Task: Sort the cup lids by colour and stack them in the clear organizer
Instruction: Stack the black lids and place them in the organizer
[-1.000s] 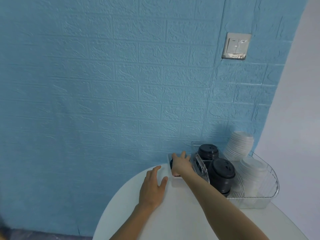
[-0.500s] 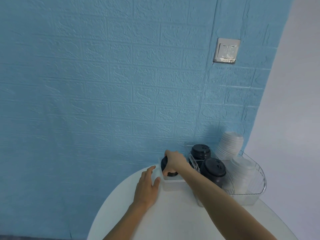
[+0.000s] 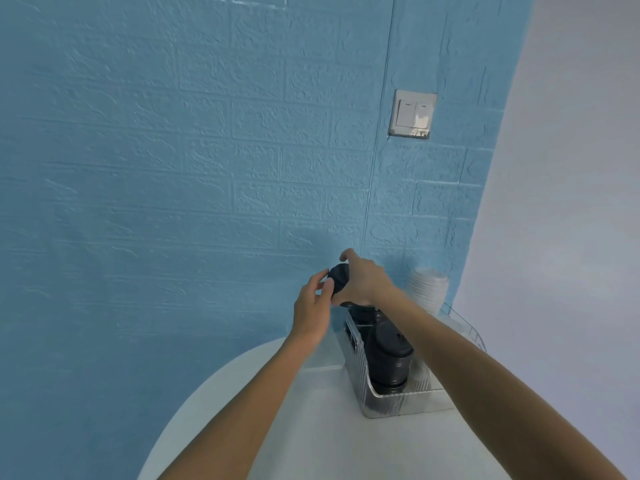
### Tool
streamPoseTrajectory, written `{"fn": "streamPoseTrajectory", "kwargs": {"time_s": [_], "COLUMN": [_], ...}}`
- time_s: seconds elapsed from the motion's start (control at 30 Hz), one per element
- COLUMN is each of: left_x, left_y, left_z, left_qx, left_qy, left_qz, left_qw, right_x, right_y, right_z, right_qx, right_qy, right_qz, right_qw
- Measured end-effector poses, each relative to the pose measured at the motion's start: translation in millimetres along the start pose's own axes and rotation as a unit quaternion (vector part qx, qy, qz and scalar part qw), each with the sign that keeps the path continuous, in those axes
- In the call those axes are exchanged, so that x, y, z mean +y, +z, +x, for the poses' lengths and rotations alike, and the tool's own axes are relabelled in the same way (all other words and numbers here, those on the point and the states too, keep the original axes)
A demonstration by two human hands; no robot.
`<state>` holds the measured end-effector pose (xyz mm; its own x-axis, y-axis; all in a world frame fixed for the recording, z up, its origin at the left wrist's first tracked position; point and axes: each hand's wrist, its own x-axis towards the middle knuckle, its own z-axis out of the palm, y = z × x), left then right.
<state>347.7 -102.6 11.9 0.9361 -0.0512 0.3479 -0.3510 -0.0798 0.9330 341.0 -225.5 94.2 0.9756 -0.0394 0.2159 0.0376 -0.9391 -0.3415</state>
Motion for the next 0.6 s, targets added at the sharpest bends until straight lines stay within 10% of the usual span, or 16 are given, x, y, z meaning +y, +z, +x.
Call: {"fn": "streamPoseTrajectory", "kwargs": {"time_s": [0.6], "left_x": [-12], "left_y": [52], "left_z": [39], "left_qx": [-0.113], "left_qy": [-0.025], "left_qz": [0.309], "left_qw": [0.944], "right_x": [71], "right_y": [14], "right_z": [14], "right_qx": [-0.039], "right_qy": [0.053], "right_qz": [-0.039], "right_qw": [0.997]}}
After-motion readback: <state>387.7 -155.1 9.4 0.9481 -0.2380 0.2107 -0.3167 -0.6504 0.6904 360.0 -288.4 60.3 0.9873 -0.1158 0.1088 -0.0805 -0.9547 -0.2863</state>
